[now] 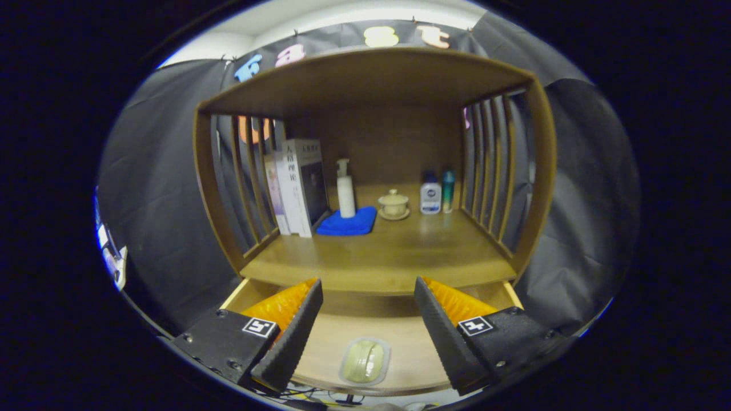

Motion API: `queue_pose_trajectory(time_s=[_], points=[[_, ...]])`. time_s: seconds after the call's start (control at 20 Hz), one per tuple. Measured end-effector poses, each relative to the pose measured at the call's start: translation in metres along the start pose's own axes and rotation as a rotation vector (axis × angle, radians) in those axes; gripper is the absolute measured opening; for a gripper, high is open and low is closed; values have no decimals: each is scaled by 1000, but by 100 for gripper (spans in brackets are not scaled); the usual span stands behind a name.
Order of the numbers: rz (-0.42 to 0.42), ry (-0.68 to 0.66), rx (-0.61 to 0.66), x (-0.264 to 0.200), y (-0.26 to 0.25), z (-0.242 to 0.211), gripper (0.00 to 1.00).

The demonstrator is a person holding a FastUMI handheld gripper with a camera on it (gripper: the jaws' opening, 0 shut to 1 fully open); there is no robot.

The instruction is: Pull open the drawer, take out the items inside it, and place them on the countertop above the cabinet.

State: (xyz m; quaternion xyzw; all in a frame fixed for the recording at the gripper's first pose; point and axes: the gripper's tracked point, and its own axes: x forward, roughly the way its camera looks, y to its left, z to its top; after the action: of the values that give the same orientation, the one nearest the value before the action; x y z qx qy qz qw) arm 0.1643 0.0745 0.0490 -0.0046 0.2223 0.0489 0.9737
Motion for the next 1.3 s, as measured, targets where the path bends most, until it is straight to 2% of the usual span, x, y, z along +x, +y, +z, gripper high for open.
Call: queue_pose_trajectory(time_s=[0.25, 0.55, 0.65, 0.85, 1.05, 1.15, 1.3], points=[[14, 266, -40, 38, 13, -39, 100], [-8, 544, 14, 59, 5, -106, 98], [-22, 612, 36, 62, 1, -121, 92], [-37, 710, 58, 59, 0, -147, 71], [-64, 744, 46, 63, -5, -161, 56], [-82, 746, 42, 64, -9, -163, 45], [-58, 727, 24, 66, -7, -161, 31]])
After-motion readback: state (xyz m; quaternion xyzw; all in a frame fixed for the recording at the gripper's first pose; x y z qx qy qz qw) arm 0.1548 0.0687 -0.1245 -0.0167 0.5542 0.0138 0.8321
